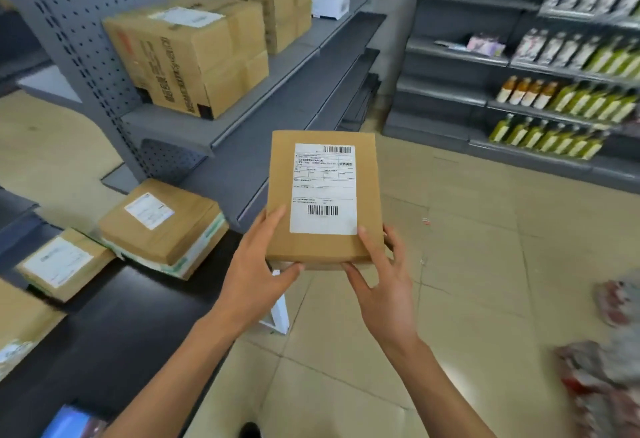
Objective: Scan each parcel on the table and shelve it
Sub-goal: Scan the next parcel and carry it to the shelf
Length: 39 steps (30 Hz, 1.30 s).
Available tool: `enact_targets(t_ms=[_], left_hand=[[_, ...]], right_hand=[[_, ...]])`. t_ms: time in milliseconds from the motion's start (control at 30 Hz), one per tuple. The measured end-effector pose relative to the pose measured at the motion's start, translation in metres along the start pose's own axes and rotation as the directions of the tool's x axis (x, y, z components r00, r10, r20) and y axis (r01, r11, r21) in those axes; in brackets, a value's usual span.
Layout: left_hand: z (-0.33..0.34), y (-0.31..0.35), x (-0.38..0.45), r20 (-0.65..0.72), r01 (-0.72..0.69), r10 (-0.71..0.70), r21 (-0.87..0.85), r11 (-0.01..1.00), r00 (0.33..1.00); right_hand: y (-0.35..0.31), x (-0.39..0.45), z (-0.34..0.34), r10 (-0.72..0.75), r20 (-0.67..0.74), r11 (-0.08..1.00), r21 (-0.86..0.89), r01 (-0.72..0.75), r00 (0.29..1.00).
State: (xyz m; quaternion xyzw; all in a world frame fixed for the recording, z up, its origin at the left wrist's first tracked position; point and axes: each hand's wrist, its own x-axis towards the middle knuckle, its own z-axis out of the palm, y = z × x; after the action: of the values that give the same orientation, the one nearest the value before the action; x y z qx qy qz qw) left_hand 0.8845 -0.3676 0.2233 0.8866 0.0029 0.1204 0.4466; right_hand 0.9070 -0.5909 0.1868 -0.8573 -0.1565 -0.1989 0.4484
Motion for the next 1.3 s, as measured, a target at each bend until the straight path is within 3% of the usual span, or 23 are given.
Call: enact_targets(t_ms=[367,700,900,1300], left_hand=[[0.057,0.011,0.097,0.094,-0.027,0.032,-0.052,0.998,0.995],[0.074,-0.013,0.252,0.117,-0.027,0.041,-0.119,0.993,0.992],[0.097,-0.007,0.324,0.156,-0.067,0.084,-0.112,0.992,0.984],[0.186,0.017,0.473,0.164,-0.098,0.107,-0.062,0.993,0.981]], right_hand=[[0.055,0.065,-0.014,0.035,-0.108,0.999,0.000,-0.036,0.993],[0.110,0.206,0.027,0.009,-0.141,1.000,-0.015,-0.012,0.990],[0.138,0.262,0.024,0.056,-0.199,0.994,-0.082,-0.074,0.978],[0.254,0.391,0.004,0.105,-0.208,0.994,-0.006,-0.109,0.972]])
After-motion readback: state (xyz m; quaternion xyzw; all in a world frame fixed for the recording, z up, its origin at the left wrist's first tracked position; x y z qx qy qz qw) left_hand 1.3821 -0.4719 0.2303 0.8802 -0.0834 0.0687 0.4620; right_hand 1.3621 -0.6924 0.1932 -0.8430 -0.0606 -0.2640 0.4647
